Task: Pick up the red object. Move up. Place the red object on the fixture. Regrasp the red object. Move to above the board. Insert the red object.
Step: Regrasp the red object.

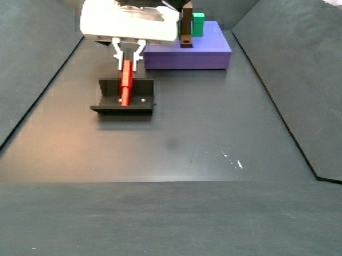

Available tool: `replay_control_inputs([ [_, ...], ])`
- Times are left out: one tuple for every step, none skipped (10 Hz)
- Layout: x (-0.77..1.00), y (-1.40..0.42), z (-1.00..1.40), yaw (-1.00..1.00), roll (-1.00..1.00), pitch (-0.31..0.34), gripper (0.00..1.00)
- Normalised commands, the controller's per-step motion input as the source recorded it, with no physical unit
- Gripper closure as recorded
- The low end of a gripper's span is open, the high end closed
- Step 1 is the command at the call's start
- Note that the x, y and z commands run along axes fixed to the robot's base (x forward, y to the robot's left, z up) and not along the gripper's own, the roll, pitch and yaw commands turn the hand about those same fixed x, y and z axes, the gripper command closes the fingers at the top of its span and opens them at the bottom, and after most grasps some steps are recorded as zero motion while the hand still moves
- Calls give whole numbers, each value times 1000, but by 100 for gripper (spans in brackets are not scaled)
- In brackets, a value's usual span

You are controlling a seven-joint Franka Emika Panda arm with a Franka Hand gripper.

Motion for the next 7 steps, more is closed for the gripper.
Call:
replay_control_inputs([
  [0,0,0,0,0,0,100],
  [0,0,0,0,0,0,100],
  [0,0,0,0,0,0,100],
  [0,0,0,0,0,0,100],
  [0,0,0,0,0,0,100],
  [0,0,0,0,0,0,100],
  [0,0,0,0,0,0,100],
])
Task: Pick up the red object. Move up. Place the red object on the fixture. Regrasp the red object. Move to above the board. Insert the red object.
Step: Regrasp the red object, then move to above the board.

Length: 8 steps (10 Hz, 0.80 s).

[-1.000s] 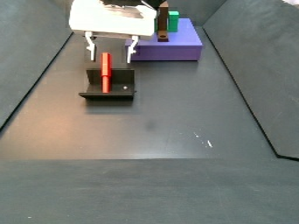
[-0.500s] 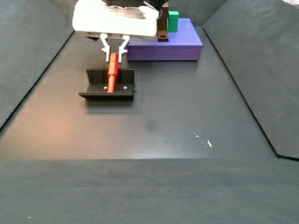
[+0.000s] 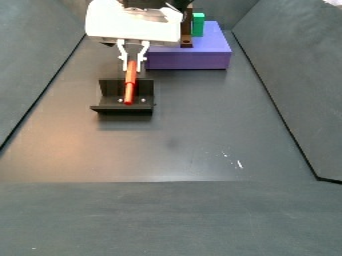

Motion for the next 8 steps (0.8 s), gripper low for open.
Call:
replay_control_inputs([
  [0,0,0,0,0,0,100],
  [0,0,0,0,0,0,100],
  [0,0,0,0,0,0,100],
  [0,0,0,0,0,0,100],
  [0,0,0,0,0,0,100],
  [0,0,0,0,0,0,100],
  [0,0,1400,0,0,0,100],
  [-27,-15,1400,24,-3,11,100],
])
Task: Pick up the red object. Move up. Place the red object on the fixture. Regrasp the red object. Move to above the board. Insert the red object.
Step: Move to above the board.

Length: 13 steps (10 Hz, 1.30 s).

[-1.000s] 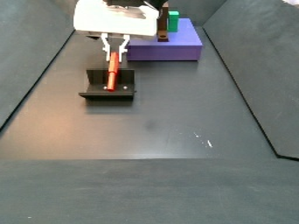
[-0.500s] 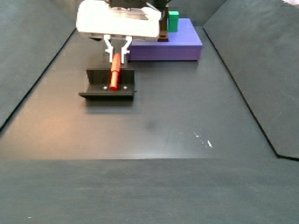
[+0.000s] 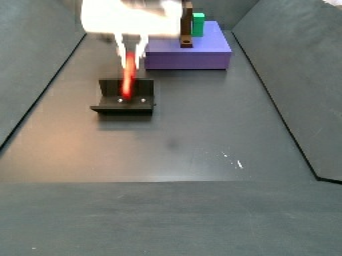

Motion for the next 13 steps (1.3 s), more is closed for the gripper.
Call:
replay_control_inputs([
  [-67,-20,1400,19,-60,-24,100],
  [-72,-2,1400,17,-62,-45,100],
  [-57,-21,1400,-5,-18,-8,100],
  [-54,-27,1400,-12,1,1,100],
  [-53,-13,1400,-20,-24,14,100],
  [-40,-18,966,-16,-26,29,100],
  [2,-16,417,-10,-1,49,100],
  [19,-14,250,-6,18,61,100],
  [-859,-1400,310,-103,-1000,151,100],
  [-889,-1400,295,-94,-1000,147,100],
  [-925,-1400,310,-85,-1000,142,100],
  [-940,-1400,277,-71,-1000,147,100],
  [-914,-1400,294,-57,-1000,150,100],
])
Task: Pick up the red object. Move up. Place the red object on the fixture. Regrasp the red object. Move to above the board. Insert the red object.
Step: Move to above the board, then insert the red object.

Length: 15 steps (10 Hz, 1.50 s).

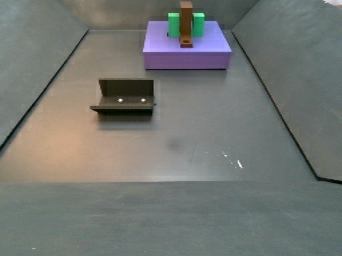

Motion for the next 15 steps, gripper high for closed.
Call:
replay_control_inputs([
  [-602,-860,181,-49,-1000,149,100],
  [-424,-561,118,-40,-1000,151,100],
  [-188,-234,34,-31,-1000,137,100],
  [-132,-131,39,-22,-1000,126,100],
  [-96,-37,9,-7,-978,91,100],
  [-70,6,4,-3,-691,47,100],
  [-57,4,5,-4,-475,18,100],
  [-42,4,-3,-2,-313,0,100],
  [-29,6,-3,-5,-211,-9,100],
  [86,9,-106,-3,-90,0,100],
  [129,263,-146,-60,-486,-36,100],
  [69,89,137,-283,-500,-190,100],
  [20,74,134,-274,-500,-160,100],
  [0,60,143,-254,-500,-97,100],
  [0,80,140,-223,-500,-59,100],
])
